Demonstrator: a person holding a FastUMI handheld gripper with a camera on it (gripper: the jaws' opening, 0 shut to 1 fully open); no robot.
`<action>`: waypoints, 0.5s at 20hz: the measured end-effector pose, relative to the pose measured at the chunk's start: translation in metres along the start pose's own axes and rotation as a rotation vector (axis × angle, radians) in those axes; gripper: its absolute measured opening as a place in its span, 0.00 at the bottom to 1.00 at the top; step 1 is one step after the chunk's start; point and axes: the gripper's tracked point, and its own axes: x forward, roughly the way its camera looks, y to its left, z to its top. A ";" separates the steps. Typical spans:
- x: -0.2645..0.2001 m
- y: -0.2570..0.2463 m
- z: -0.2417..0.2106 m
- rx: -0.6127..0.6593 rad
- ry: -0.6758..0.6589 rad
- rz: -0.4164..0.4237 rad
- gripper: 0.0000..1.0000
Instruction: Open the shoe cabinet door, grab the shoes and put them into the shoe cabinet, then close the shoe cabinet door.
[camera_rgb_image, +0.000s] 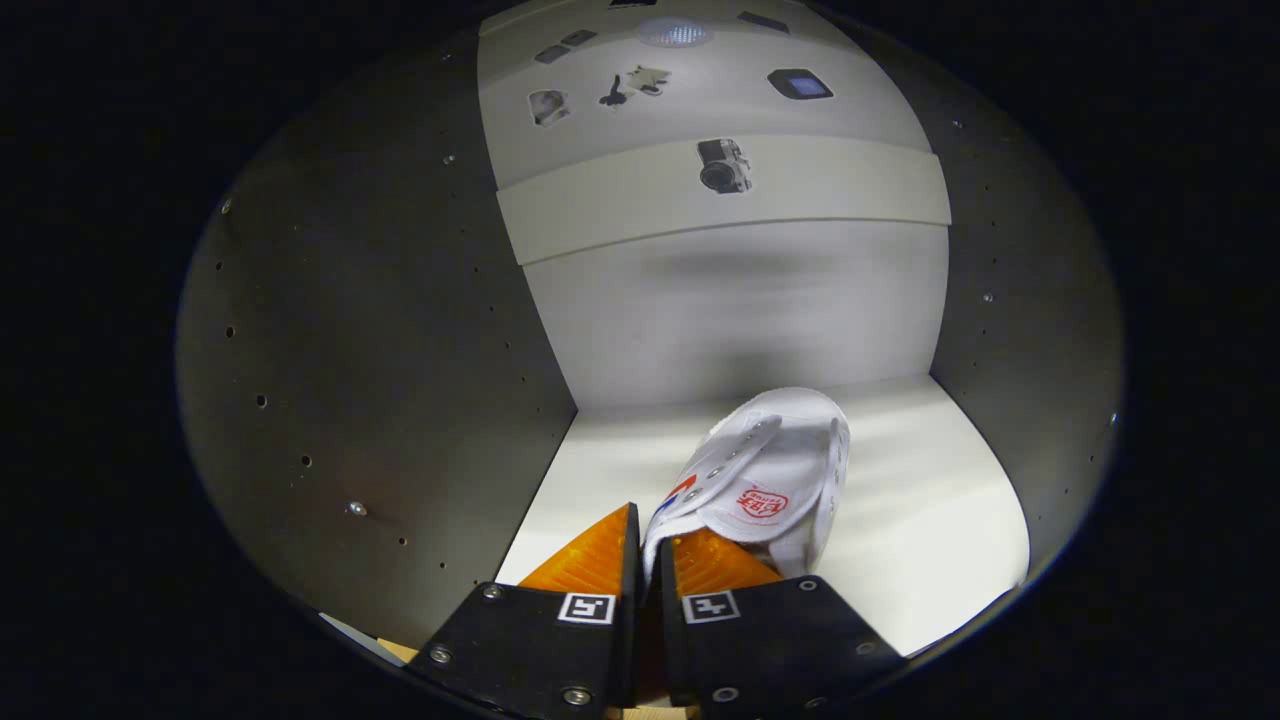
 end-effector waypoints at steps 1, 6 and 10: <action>-0.005 0.005 0.002 0.001 -0.008 0.016 0.13; -0.035 0.013 0.007 -0.043 -0.041 -0.002 0.39; -0.071 0.021 0.017 -0.084 -0.110 -0.020 0.83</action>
